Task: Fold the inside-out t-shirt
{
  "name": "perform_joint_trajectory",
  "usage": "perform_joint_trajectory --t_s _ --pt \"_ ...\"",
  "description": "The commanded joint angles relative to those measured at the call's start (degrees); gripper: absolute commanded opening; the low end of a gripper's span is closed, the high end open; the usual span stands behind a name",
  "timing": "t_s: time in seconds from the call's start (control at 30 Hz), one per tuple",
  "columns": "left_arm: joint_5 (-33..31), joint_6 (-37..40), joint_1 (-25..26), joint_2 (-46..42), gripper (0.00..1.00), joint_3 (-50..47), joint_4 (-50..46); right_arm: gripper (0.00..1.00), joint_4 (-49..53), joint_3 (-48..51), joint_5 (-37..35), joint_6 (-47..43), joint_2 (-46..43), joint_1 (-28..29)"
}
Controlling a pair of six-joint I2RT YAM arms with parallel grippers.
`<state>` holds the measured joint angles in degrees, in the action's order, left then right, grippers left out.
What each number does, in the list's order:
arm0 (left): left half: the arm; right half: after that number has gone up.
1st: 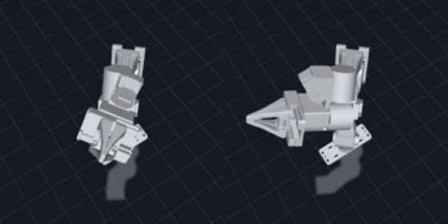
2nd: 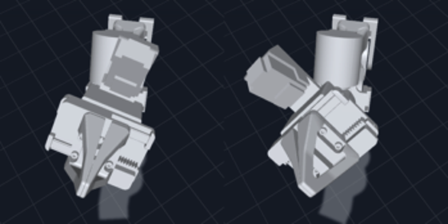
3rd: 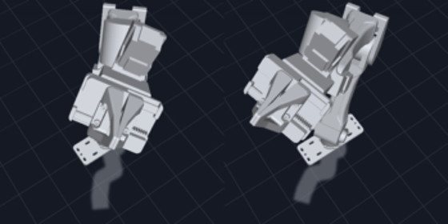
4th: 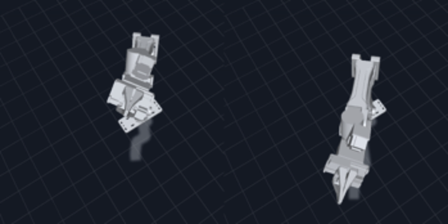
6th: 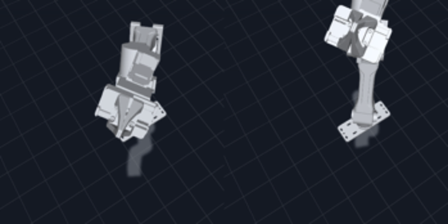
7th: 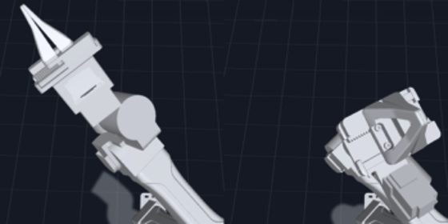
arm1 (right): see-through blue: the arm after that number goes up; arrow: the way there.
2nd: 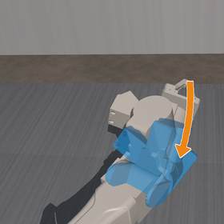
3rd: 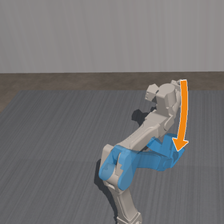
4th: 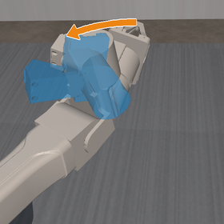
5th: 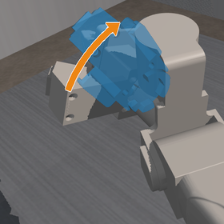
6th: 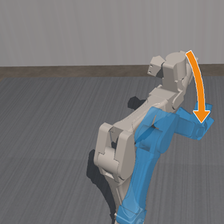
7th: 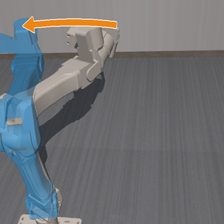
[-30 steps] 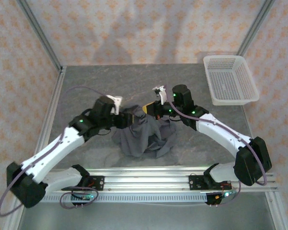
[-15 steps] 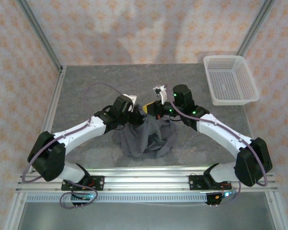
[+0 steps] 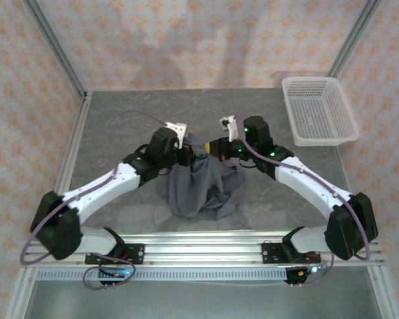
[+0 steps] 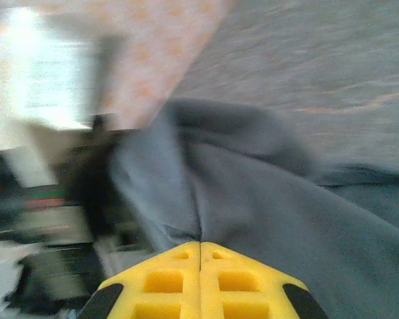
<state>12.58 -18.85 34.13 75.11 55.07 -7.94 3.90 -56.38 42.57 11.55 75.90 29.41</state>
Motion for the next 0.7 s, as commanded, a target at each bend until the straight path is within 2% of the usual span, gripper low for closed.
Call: perform_joint_trajectory --t_s 0.0,0.07,0.17,0.23,0.3,0.37,0.43,0.5,0.53,0.57,0.63,0.67 --pt "9.84 0.94 -0.38 -6.0 0.0 6.72 -9.57 0.0 8.16 -1.51 -17.13 -4.08 -0.53 -4.3" --pt "13.62 2.1 -0.38 -6.88 0.0 9.02 -15.64 0.0 8.75 -0.53 -22.26 -9.67 1.57 -4.99" --pt "18.31 1.54 -0.39 -7.64 0.0 9.79 -17.89 0.02 8.56 -0.68 -18.82 -13.13 3.16 -4.29" --pt "19.5 0.53 -0.47 -7.28 0.0 10.19 -17.98 0.26 7.64 -0.06 -18.67 -12.21 0.23 -2.24" --pt "18.56 -0.17 -0.47 -6.22 0.0 10.94 -18.59 0.34 6.73 2.16 -23.34 -11.15 -6.14 0.29" --pt "16.42 -0.23 -0.55 -4.32 0.0 12.56 -20.76 0.34 3.41 6.69 -28.57 -9.19 -14.81 3.26" --pt "14.6 -0.3 -0.63 -1.94 0.0 13.87 -22.39 0.32 -1.97 12.35 -34.58 -7.27 -22.88 8.75" --pt "13.45 -0.47 -0.73 0.16 0.0 15.01 -23.68 0.33 -6.21 15.98 -38.18 -7.23 -26.71 15.48" --pt "12.71 -0.73 -0.76 1.23 0.0 15.59 -24.66 0.36 -7.28 16.54 -40.35 -7.6 -26.98 19.25" --pt "12.22 -1.02 -0.86 2.04 0.0 16.21 -25.46 0.45 -7.95 16.35 -41.99 -8.33 -26.36 22.24" --pt "11.52 -2.1 -0.88 3.6 0.0 17.79 -26.92 0.68 -8.54 14.91 -46.99 -9.5 -22.99 26.56" --pt "11.53 -2.7 -0.84 3.87 0.0 18.22 -27.21 0.74 -8.94 14.33 -48.88 -9.61 -21.24 26.89"
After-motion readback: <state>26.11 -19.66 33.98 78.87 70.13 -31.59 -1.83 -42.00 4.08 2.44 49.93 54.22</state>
